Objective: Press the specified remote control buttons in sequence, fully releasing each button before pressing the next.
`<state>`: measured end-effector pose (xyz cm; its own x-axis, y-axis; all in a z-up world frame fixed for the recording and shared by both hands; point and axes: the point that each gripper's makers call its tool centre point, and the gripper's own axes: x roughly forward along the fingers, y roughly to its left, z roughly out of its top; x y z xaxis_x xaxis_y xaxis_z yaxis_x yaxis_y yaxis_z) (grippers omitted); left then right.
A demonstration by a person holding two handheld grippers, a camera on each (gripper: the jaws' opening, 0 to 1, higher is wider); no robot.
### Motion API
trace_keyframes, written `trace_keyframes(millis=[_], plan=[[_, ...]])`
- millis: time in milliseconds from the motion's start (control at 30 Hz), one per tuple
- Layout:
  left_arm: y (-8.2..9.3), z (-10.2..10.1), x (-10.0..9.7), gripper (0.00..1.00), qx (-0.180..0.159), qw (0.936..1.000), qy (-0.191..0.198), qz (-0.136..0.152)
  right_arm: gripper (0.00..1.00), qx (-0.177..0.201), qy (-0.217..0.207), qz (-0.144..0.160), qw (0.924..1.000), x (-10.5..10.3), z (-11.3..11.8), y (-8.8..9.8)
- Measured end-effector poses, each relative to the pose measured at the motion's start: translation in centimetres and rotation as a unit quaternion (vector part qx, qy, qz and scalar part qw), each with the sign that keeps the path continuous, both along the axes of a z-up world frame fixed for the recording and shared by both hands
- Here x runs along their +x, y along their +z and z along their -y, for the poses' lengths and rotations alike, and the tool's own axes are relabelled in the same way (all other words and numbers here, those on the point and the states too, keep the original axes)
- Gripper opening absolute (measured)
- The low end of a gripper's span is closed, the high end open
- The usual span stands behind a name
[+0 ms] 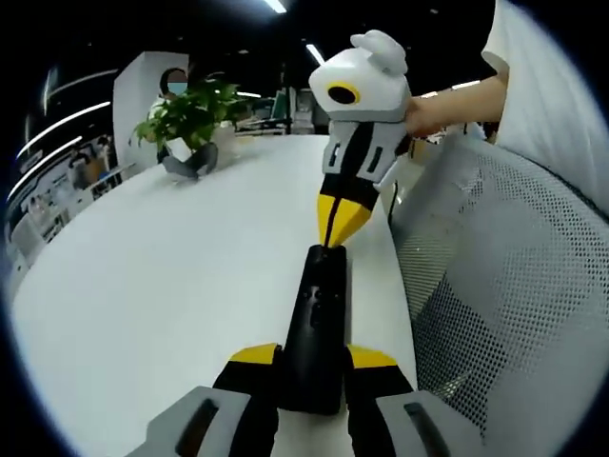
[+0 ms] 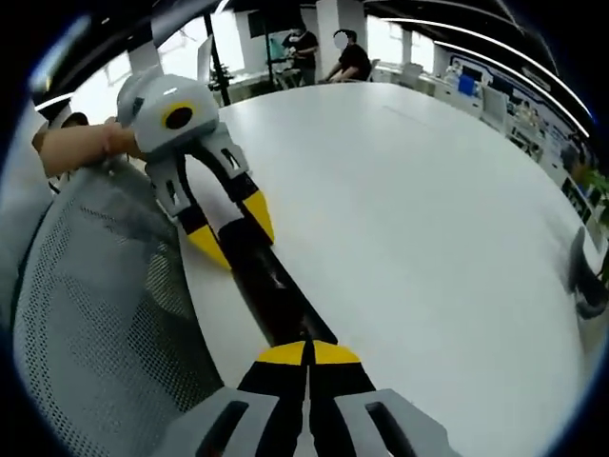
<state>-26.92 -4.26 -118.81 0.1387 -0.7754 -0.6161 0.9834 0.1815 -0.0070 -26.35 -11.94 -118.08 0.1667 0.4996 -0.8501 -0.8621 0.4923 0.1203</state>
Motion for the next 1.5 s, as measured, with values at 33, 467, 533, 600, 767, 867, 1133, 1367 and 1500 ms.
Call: trace_keyframes(millis=[33, 467, 533, 600, 767, 867, 1133, 1367, 1500], plan=[[0.0, 0.0, 0.1, 0.25, -0.002, 1.0, 0.0, -0.001, 0.0, -0.007, -0.002, -0.009, 0.9999, 0.0, 0.0, 0.0], [0.0, -0.1, -0.1, 0.25, -0.012, 0.9999, -0.01, -0.001, 0.0, 0.02, 0.019, -0.021, 0.9994, 0.0, 0.3, 0.1], [0.0, -0.1, -0.4, 0.24, -0.012, 0.9998, -0.017, -0.001, 0.0, 0.02, 0.001, -0.022, 0.9996, 0.0, 0.7, 0.0], [0.0, 0.0, -0.4, 0.24, -0.011, 0.9998, -0.018, 0.001, 0.0, 0.002, 0.001, -0.003, 1.0, 0.2, 1.4, 0.1], [0.0, 0.0, -0.4, 0.24, -0.012, 0.9997, -0.022, 0.001, 0.0, 0.016, 0.01, -0.017, 0.9997, -0.5, 0.9, -0.1], [0.0, 0.0, -0.5, 0.24, -0.011, 0.9996, -0.025, 0.001, 0.0, 0.01, 0.023, -0.008, 0.9997, -0.5, 0.5, 0.0], [-0.1, 0.1, -0.6, 0.24, -0.012, 0.9995, -0.028, 0.0, 0.0, 0.005, 0.07, -0.002, 0.9975, -0.8, -0.7, 0.2], [-0.1, 0.1, -0.6, 0.24, -0.012, 0.9996, -0.026, -0.002, 0.0, -0.011, 0.086, -0.013, 0.9962, -0.8, -0.8, 0.0], [0.0, 0.1, -0.6, 0.24, -0.014, 0.9996, -0.025, -0.004, 0.0, -0.036, 0.095, -0.002, 0.9948, -0.9, -0.9, -0.2]])
